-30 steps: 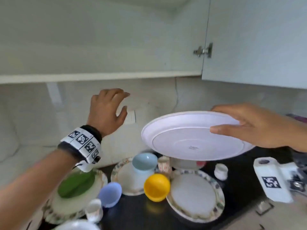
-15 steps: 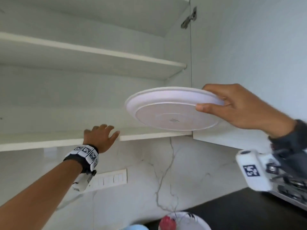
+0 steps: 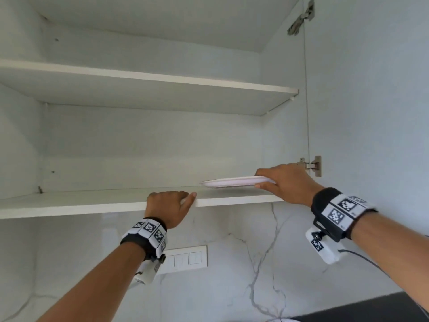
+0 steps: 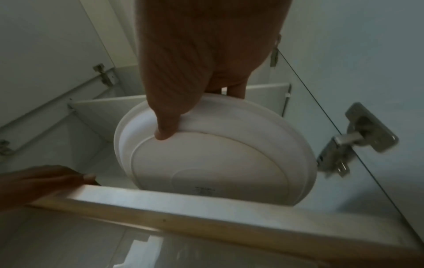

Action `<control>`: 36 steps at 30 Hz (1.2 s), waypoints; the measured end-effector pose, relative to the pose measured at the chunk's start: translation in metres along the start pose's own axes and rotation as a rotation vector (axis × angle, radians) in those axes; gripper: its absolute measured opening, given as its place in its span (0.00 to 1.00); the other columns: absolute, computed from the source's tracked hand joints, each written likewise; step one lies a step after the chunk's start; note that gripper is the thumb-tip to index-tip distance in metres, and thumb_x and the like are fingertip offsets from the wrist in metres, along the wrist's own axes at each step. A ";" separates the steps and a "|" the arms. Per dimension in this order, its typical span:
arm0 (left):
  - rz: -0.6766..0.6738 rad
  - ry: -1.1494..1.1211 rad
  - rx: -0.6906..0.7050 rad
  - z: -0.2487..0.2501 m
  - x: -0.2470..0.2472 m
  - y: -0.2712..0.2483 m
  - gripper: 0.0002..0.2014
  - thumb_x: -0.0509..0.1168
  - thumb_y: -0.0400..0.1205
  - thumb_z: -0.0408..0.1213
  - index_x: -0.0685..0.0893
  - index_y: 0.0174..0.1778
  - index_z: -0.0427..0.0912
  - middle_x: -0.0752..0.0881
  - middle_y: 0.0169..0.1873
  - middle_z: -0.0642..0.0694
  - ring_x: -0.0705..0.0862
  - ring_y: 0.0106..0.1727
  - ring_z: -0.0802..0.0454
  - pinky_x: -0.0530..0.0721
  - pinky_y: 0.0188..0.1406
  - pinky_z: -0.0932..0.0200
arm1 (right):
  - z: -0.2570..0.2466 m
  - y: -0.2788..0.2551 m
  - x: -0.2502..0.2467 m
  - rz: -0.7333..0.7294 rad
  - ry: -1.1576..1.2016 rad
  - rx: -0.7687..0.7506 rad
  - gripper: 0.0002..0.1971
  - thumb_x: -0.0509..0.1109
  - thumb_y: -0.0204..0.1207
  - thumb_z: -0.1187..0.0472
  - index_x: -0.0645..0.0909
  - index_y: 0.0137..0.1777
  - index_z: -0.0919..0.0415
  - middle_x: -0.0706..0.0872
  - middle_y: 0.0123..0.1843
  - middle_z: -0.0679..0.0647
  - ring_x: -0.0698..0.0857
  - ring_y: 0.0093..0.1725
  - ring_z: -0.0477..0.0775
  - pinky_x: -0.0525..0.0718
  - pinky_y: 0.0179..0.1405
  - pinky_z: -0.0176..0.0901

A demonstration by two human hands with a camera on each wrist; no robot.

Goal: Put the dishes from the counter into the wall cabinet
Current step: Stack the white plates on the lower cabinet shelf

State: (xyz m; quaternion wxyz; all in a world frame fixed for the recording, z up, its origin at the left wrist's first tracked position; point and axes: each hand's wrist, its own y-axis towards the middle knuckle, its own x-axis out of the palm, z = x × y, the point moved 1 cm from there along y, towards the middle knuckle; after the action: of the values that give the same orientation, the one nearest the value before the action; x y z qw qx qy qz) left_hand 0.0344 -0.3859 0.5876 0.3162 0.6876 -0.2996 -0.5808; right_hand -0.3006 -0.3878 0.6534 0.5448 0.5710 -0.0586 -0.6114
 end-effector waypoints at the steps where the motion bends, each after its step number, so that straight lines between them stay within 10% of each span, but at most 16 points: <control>1: 0.016 0.004 0.000 0.000 0.002 0.000 0.42 0.26 0.76 0.69 0.84 0.59 0.62 0.90 0.40 0.54 0.88 0.43 0.50 0.77 0.43 0.56 | 0.004 0.000 0.008 -0.007 -0.010 0.012 0.14 0.57 0.84 0.40 0.78 0.54 0.46 0.72 0.27 0.42 0.79 0.31 0.53 0.70 0.27 0.44; 15: 0.146 0.040 0.007 0.001 0.008 0.000 0.38 0.30 0.80 0.67 0.88 0.47 0.58 0.85 0.25 0.53 0.81 0.27 0.49 0.72 0.33 0.58 | 0.033 -0.006 0.080 0.037 0.103 0.096 0.12 0.62 0.85 0.50 0.78 0.64 0.50 0.84 0.56 0.44 0.82 0.39 0.50 0.83 0.37 0.52; 29: 0.212 0.060 0.011 0.003 0.006 -0.002 0.35 0.36 0.82 0.66 0.90 0.43 0.59 0.81 0.20 0.52 0.71 0.22 0.49 0.66 0.30 0.59 | 0.042 -0.001 0.107 -0.125 0.236 0.209 0.32 0.38 0.75 0.34 0.70 0.74 0.38 0.77 0.68 0.41 0.78 0.62 0.49 0.70 0.60 0.52; 36: 0.146 0.051 -0.008 0.005 0.001 -0.003 0.38 0.31 0.79 0.67 0.89 0.51 0.61 0.87 0.28 0.51 0.77 0.28 0.47 0.68 0.35 0.57 | 0.040 -0.001 0.110 -0.177 0.239 0.292 0.27 0.46 0.84 0.33 0.54 0.83 0.31 0.51 0.89 0.44 0.52 0.87 0.52 0.50 0.83 0.71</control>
State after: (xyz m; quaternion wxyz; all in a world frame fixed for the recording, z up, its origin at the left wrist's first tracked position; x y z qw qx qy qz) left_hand 0.0298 -0.3850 0.5839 0.3680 0.6771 -0.3387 -0.5398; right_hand -0.3047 -0.4900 0.5964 0.4034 0.7151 -0.0311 -0.5700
